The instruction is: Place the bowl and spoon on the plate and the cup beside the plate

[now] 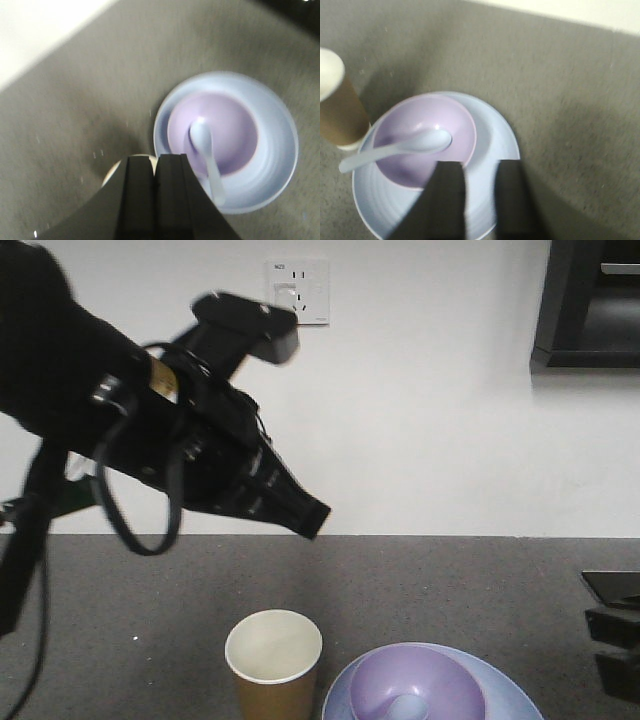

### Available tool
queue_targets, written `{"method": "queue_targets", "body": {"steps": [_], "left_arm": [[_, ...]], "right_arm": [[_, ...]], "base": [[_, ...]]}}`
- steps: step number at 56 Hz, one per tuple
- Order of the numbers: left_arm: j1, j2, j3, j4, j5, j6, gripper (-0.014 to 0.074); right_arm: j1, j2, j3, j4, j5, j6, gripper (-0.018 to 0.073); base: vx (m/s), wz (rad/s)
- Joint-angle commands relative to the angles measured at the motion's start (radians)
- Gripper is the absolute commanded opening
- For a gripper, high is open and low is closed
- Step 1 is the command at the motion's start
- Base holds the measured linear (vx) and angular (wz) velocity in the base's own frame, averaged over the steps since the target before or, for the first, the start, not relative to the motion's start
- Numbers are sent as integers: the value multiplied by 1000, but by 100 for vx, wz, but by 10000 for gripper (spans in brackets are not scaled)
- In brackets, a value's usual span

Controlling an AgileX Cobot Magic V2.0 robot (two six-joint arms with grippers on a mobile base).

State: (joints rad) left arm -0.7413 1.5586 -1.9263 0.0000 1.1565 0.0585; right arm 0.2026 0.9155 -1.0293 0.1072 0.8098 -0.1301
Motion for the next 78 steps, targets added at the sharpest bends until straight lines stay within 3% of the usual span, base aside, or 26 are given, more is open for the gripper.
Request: {"method": "queue_targets", "body": {"steps": [1, 7, 15, 24, 30, 39, 71, 78], "left_arm": [[-3, -137, 60, -10, -165, -3, -6], [-3, -280, 252, 0, -301, 14, -4], [-3, -500, 655, 7, -553, 3, -3], [-3, -746, 1093, 6, -881, -154, -3], [-3, -847, 1272, 8, -997, -207, -3], [-3, -915, 1360, 8, -1039, -209, -3], [-2, -924, 1374, 9, -1042, -209, -3], [54, -970, 1429, 8, -1143, -194, -3]], "right_arm": [[0, -71, -29, -6, -98, -24, -15], [0, -147, -29, -6, -121, -63, -14], [0, -258, -7, -2, -158, -143, -11], [0, -439, 220, 3, -322, -149, -11], [0, -552, 359, 2, -420, -149, -11], [0, -634, 449, -4, -512, -149, -11], [0, -642, 471, -4, -492, -149, -11], [0, -642, 471, -4, -492, -149, -11]], "base": [[0, 0], [0, 0], [0, 0], [0, 0], [0, 0], [0, 0], [0, 0], [0, 0]]}}
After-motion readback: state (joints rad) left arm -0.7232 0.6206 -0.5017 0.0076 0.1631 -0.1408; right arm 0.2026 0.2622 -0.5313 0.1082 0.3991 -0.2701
